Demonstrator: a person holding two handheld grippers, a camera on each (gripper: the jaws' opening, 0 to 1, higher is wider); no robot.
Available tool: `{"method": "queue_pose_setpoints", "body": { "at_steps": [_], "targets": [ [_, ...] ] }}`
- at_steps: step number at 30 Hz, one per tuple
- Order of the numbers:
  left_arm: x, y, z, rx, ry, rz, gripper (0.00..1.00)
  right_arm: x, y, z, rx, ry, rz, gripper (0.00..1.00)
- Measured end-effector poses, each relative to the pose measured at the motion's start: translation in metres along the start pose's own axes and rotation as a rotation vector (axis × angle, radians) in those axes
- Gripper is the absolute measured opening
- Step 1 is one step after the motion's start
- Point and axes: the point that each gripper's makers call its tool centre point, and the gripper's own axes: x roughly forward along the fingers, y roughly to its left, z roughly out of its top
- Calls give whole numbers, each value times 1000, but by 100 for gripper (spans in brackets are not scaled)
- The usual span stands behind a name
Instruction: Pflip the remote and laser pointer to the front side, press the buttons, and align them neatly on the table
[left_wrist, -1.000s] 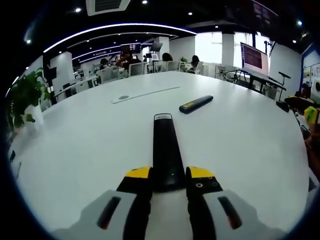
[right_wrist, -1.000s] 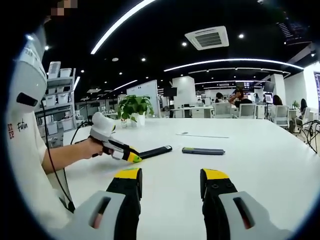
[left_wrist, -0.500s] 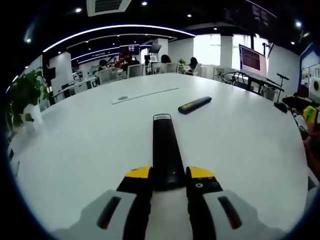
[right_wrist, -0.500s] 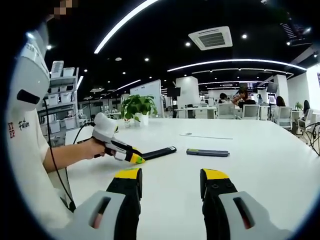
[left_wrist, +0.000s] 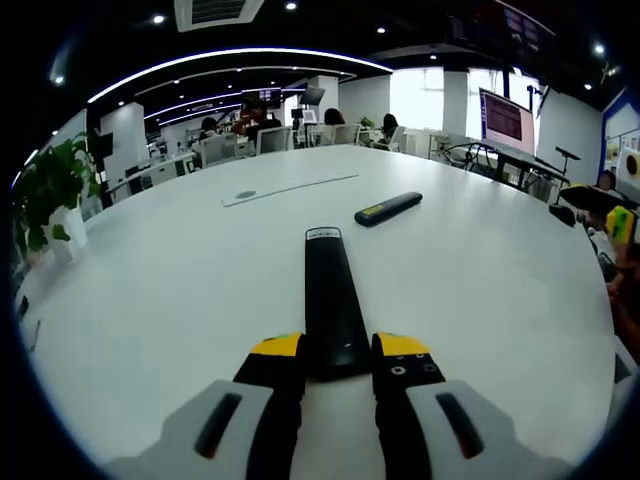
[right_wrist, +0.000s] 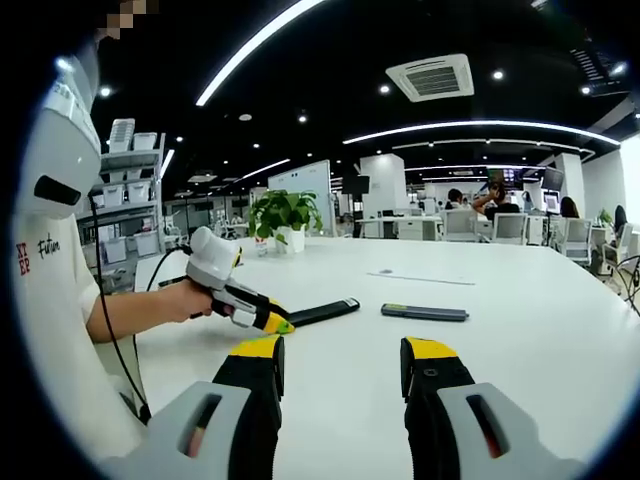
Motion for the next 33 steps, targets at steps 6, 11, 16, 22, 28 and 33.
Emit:
{"method": "queue_pose_setpoints", "body": {
  "at_steps": [6,11,16,22,28,33],
  "targets": [
    [-3,-3,-2,1,13,3,28,-6,2,-3,5,0,3,49],
    [-5,-4,-3,3,15,2,28,-7,-2,-6,13,4,-4,49],
    [-6,-5,-4,7,18,-5,28,-7,-4,-3,11,-5,-10,49],
    [-7,-6,-4,20,16,-15,28,-6,-3,-9,16,5,-11,48],
    [-8,-9,-5,41,11,-47,28,-3,1,-10,19,5,-3,48],
    [-9,-12,-5,49,-1,-78,29,-2,3,-11,20,7,1,48]
  ]
}}
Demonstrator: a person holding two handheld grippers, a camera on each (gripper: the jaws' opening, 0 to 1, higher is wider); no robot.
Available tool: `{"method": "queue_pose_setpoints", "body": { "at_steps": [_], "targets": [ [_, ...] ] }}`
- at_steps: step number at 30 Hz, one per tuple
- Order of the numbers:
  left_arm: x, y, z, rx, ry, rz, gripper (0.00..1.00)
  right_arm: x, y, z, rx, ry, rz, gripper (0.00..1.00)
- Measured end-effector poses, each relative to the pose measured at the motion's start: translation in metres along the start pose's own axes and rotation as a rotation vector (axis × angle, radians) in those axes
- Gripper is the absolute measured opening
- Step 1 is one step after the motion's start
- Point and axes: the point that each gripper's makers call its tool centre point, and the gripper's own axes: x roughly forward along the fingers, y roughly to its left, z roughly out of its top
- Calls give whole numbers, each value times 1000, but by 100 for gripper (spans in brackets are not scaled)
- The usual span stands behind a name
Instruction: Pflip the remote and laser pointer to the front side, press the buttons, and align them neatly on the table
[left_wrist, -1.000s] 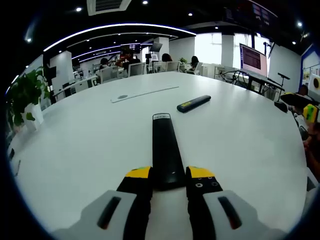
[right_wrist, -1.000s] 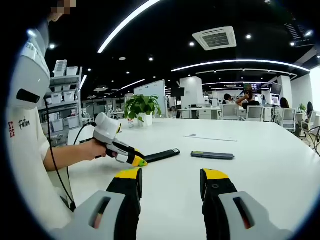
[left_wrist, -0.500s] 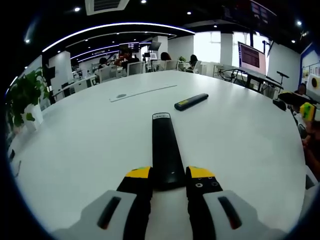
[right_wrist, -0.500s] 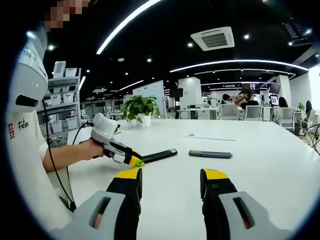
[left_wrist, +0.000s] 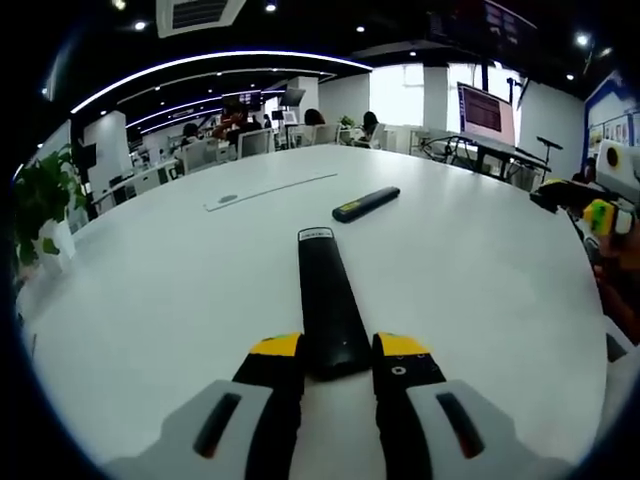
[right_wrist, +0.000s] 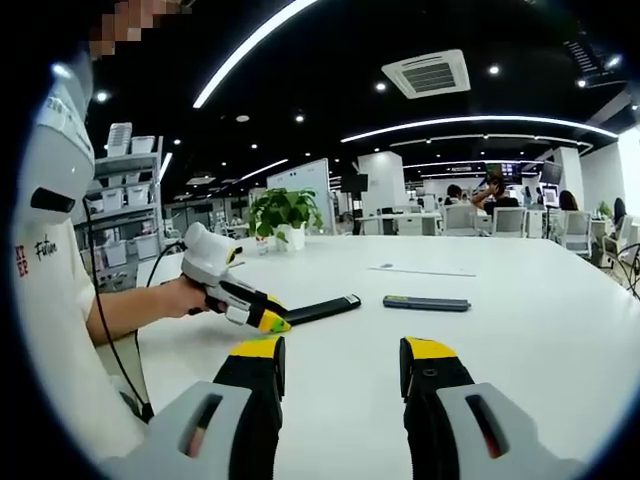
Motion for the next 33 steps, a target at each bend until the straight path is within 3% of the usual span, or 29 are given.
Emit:
{"method": "queue_pose_setpoints", "body": {
  "at_steps": [10,17,20,23,33],
  "targets": [
    [0,-7,0,30,1,-55,30,-1,-2,-4,9,6,-2,48],
    [1,-5,0,21,12,-37,29,0,0,-4,12,7,0,48],
    [1,4,1,5,11,21,29,0,-1,-5,12,11,-2,48],
    [0,19,4,52,-2,99,28,-1,-1,-4,11,7,-4,48],
    [4,19,4,56,-2,48,28,1,0,-5,12,9,1,48]
  ]
}}
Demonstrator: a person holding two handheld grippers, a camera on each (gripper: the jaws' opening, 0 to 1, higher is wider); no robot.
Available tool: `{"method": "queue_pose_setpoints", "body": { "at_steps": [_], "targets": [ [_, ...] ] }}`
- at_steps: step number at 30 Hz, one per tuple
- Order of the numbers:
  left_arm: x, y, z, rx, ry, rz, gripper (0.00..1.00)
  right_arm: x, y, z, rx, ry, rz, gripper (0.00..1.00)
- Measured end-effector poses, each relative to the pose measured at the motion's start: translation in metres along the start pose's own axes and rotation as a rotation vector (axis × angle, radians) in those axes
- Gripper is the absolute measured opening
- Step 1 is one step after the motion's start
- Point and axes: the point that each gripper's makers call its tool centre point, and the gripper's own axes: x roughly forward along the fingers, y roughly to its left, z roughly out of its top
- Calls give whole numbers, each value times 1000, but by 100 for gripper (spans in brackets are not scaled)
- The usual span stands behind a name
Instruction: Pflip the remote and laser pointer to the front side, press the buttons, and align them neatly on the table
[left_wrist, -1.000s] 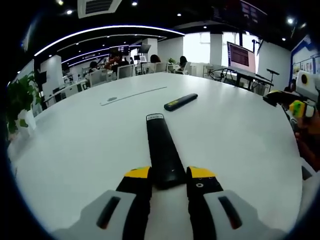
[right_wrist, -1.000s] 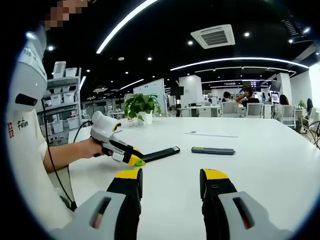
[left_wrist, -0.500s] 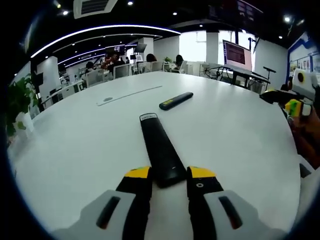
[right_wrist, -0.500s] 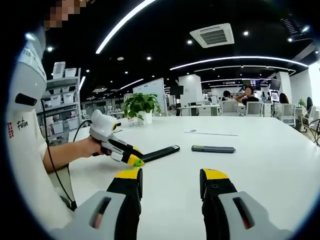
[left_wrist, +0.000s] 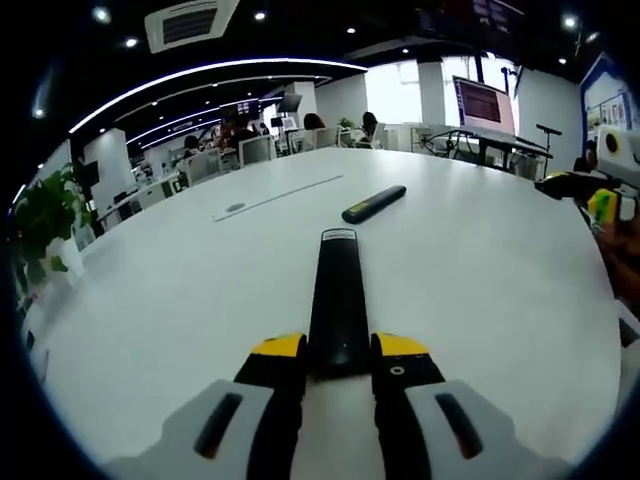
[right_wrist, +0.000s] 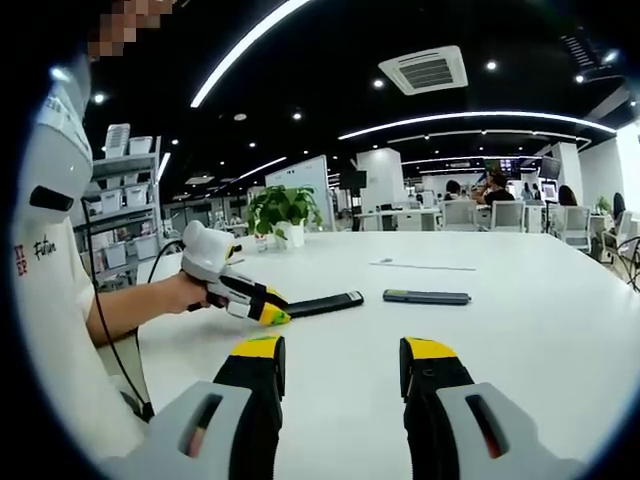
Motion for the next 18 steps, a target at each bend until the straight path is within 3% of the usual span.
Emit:
{"method": "queue_pose_setpoints", "body": {
  "at_steps": [18],
  "targets": [
    [-5,-22,-1,41,1,-52,27,1,1,0,1,2,6,48]
  ]
}}
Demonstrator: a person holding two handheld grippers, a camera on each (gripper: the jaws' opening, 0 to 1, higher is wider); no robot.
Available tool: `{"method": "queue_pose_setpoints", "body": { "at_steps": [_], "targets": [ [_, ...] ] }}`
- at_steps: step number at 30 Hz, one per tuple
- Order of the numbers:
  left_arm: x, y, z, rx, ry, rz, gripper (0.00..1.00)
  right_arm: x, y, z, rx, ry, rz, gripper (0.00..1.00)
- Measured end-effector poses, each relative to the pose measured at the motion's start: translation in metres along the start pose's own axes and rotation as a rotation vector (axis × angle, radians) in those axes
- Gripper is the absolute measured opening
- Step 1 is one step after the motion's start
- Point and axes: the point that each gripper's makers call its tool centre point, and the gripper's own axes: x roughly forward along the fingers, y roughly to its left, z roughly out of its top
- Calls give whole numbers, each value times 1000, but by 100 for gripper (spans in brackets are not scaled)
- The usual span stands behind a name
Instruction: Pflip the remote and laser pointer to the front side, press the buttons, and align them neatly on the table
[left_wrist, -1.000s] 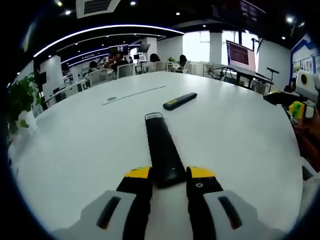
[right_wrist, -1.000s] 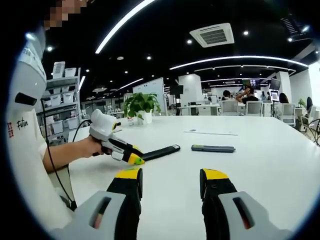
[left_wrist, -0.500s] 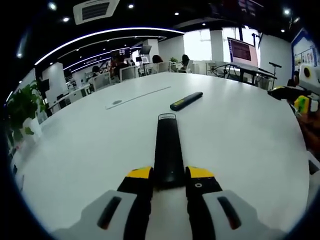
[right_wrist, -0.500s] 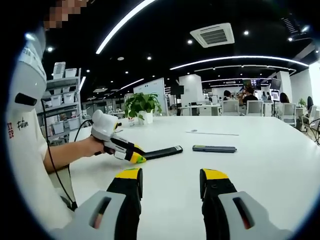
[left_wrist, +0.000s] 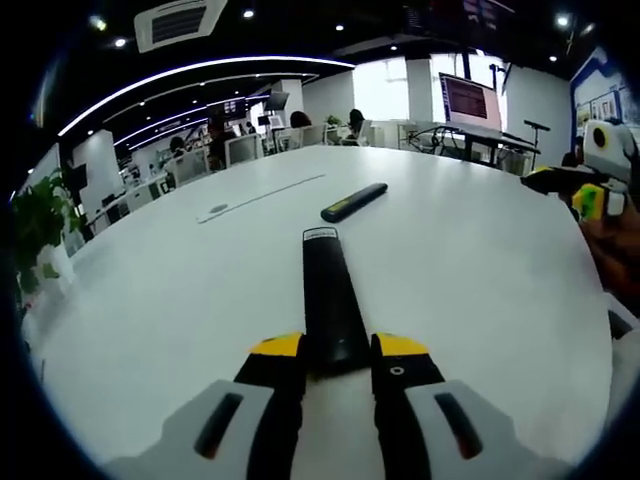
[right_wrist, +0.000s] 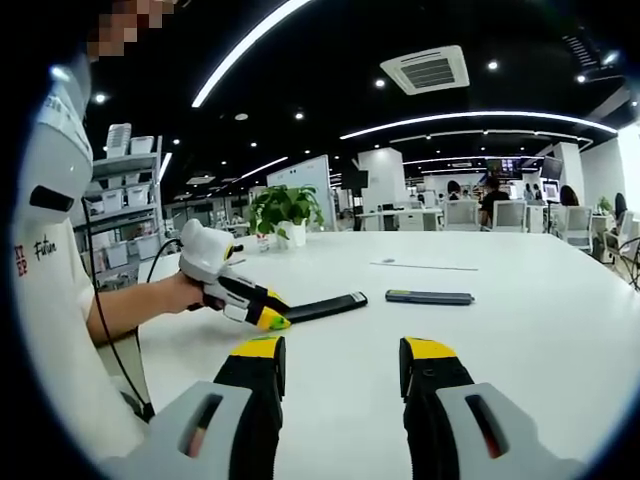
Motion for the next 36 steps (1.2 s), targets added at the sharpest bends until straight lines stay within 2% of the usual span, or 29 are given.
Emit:
{"method": "queue_pose_setpoints", "body": {
  "at_steps": [9,13,19,23,26,31,36],
  "targets": [
    [-3,-11,-2,19,-2,-52,28,0,1,-1,-2,5,0,48],
    [-4,-5,-6,-78,18,-36,28,5,2,-2,9,2,7,48],
    [-6,-1,-7,-62,25,1,27,7,5,0,1,0,22,48],
    [-7,-2,-7,-44,27,2,27,5,2,-3,9,1,17,48],
    [-8,-7,-8,-64,37,-4,27,4,1,-4,11,2,16,48],
    [-9,-6,-8,-41,25,6,26,3,1,-3,15,-4,15,48],
    [-8,-9,-7,-8,25,-15,26,2,0,-3,17,-9,16,48]
  ]
}}
